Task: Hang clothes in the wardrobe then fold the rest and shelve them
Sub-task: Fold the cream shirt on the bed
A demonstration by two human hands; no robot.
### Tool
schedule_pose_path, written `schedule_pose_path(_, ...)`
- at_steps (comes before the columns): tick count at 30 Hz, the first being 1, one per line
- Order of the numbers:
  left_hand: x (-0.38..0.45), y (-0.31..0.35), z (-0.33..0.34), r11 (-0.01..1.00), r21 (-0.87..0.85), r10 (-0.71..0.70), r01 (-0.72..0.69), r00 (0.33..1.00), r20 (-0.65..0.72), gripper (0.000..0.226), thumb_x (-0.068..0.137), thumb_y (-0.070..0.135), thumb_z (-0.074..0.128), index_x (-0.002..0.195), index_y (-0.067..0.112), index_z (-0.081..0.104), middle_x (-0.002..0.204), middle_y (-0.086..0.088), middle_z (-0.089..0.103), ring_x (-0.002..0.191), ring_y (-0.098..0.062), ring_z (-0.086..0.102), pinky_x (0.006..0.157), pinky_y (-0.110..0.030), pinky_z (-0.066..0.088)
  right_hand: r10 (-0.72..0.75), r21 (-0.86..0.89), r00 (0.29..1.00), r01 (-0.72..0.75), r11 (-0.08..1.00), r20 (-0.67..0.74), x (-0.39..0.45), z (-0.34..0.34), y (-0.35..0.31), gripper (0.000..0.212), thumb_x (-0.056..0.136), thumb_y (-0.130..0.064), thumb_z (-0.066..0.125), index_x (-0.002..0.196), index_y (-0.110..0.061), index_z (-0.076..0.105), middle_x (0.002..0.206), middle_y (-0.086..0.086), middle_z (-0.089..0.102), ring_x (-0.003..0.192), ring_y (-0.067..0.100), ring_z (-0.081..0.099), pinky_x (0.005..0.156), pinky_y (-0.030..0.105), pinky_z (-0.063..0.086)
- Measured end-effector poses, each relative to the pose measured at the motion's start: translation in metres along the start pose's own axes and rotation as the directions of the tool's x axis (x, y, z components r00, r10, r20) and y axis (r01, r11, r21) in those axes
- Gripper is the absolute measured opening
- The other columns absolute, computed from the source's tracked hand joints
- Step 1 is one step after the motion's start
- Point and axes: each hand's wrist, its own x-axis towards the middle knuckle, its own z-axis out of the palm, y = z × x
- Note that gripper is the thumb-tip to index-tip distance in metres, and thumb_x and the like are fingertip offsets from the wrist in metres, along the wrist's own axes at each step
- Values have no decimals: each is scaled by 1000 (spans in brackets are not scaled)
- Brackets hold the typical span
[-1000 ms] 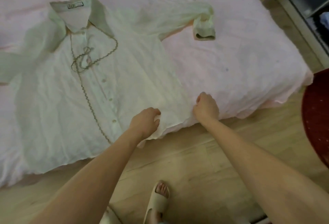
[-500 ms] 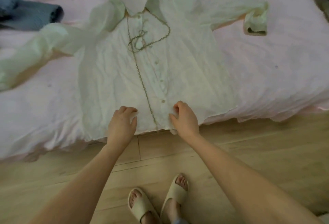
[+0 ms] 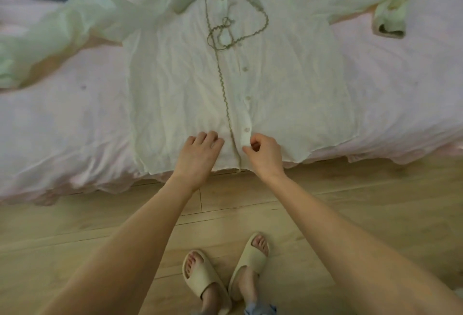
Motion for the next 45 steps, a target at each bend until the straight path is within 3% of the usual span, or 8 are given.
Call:
schedule_pose_path(4, -27, -21, -10, 908, -327, -339, 263, 919, -201, 41, 71, -7, 62, 110, 8, 61, 118, -13, 54, 100, -34, 55, 82, -43, 43, 222, -117, 966, -238, 964, -134, -13, 1, 1, 23, 84, -14, 63, 106, -11, 56, 108, 6, 58, 96, 24, 55, 78, 33, 45)
schedule_pose_path(8, -59, -62, -18, 318, -665, -885, 675, 464, 47, 43, 89, 12, 61, 128, 3, 45, 130, -18, 45, 115, -35, 49, 93, -46, 43, -129, -262, 970, 72, 962, -206, -23, 13, -37, 37, 85, -17, 64, 119, -12, 49, 121, 7, 49, 112, 25, 46, 94, 36, 40)
schedule_pose_path(11, -62, -82, -17, 123, -715, -845, 688, 450, 287, 35, 91, 20, 61, 121, 3, 53, 117, -14, 60, 108, -32, 57, 90, -40, 47, -288, -267, 957, 286, 920, 32, -20, 31, -63, 28, 91, -15, 57, 118, -11, 52, 121, 7, 50, 110, 23, 48, 93, 34, 42)
schedule_pose_path(18, -70, -101, -26, 88, -678, -806, 730, 452, 383, 18, 93, 7, 52, 107, -2, 59, 105, -17, 63, 92, -26, 55, 71, -26, 33, -230, -415, 955, 288, 863, 185, -12, 67, -98, 28, 93, -17, 51, 120, -11, 51, 123, 10, 45, 109, 26, 48, 88, 34, 45)
schedule_pose_path(23, -79, -109, -33, 334, -525, -715, 782, 574, 400, 30, 87, 0, 50, 117, 1, 50, 116, -17, 57, 102, -32, 55, 72, -31, 38, -239, -403, 942, 318, 858, 236, -7, 50, -109, 17, 97, -15, 42, 107, -10, 55, 108, 6, 53, 94, 22, 54, 75, 32, 45)
schedule_pose_path(32, 36, -114, -111, 800, -400, -419, 447, 894, 161, 28, 97, 15, 44, 123, 18, 56, 123, -3, 53, 114, -21, 49, 85, -32, 42, -139, -245, 990, 130, 961, -22, 72, -23, -133, 20, 95, -8, 49, 113, -8, 57, 114, 8, 57, 98, 21, 57, 83, 32, 47)
schedule_pose_path(40, 186, -118, -121, 921, -337, -148, 197, 975, 167, 33, 99, 14, 40, 125, 24, 59, 126, 1, 54, 116, -20, 48, 88, -34, 45, -73, -270, 995, 54, 961, -63, 164, -46, -137, 18, 93, -8, 47, 110, -9, 55, 109, 6, 54, 95, 22, 55, 77, 36, 49)
schedule_pose_path(45, 239, -121, -106, 886, -383, -195, 260, 960, 200, 30, 100, 18, 39, 121, 21, 60, 120, -1, 56, 110, -21, 52, 84, -33, 45, -79, -319, 997, 72, 945, -9, 198, -42, -130, 20, 90, -27, 57, 104, -14, 51, 101, 1, 51, 92, 20, 54, 72, 33, 47)
